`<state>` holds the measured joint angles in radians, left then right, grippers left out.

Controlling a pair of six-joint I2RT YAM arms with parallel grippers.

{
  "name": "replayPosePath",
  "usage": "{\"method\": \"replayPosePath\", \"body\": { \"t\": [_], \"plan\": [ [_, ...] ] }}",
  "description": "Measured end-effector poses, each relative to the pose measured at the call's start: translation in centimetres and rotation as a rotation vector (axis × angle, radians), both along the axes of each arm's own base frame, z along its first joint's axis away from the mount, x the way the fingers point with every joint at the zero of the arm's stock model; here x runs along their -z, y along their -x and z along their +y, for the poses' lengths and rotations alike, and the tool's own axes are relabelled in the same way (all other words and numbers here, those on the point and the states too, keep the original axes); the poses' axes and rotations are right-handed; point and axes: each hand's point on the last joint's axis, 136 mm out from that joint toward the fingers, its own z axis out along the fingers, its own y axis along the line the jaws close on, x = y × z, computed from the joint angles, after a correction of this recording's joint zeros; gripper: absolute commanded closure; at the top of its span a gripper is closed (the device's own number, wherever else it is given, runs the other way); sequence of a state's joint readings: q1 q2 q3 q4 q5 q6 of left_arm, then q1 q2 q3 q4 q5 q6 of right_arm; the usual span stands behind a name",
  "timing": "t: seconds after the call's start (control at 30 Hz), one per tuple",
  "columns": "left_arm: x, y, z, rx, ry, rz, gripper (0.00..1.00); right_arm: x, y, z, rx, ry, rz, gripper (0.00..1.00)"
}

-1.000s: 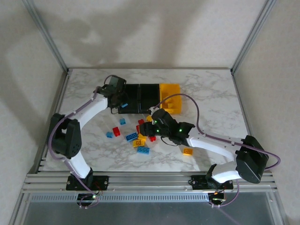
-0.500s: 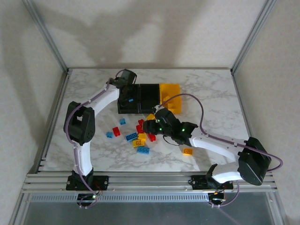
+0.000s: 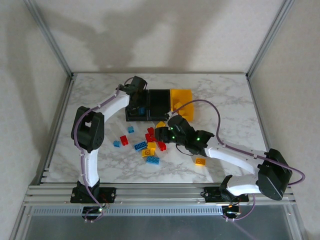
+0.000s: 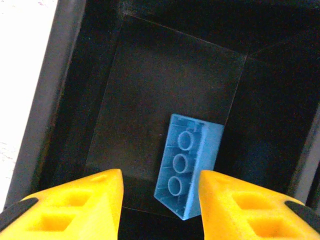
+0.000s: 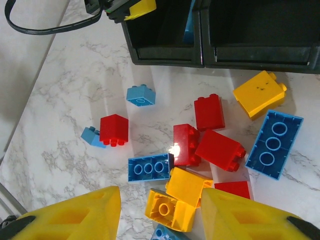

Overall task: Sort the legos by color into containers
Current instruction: Place the lego in the container, then pick up the lego from the center of the table.

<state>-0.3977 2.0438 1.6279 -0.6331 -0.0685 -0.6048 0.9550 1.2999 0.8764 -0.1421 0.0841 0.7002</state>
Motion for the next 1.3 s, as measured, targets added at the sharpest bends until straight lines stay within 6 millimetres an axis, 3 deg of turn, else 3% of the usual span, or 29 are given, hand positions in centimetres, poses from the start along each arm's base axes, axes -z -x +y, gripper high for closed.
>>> {"method": "replayPosePath", "body": {
  "t": [0.17, 0.33, 0.43, 0.83, 1.1, 1.3],
  "plan": [
    [-2.5, 0.8, 0.2, 0.003, 0.020, -0.044, 0.50, -0.8, 0.2, -0.6, 0.008, -0.008, -0.010, 0.47],
    [-7.0, 4.2, 0.7, 0.023, 0.071, -0.122, 0.50, -1.0, 0.1, -1.2, 0.019, 0.000, -0.009, 0.48],
    [-8.3, 6.2, 1.2, 0.033, 0.092, -0.150, 0.50, -0.8, 0.1, -1.4, 0.019, 0.010, -0.006, 0.50],
    [-4.7, 13.2, 2.9, 0.040, 0.106, -0.055, 0.49, 0.5, 0.4, -1.5, 0.014, 0.045, 0.027, 0.49],
    [-3.1, 17.3, 1.3, 0.101, 0.179, -0.025, 0.45, 5.2, 0.6, -2.5, 0.035, 0.189, 0.116, 0.46],
    [-2.5, 19.5, 1.7, 0.098, 0.218, -0.026, 0.42, 9.1, 0.8, -2.4, 0.029, 0.281, 0.173, 0.45]
  ]
}}
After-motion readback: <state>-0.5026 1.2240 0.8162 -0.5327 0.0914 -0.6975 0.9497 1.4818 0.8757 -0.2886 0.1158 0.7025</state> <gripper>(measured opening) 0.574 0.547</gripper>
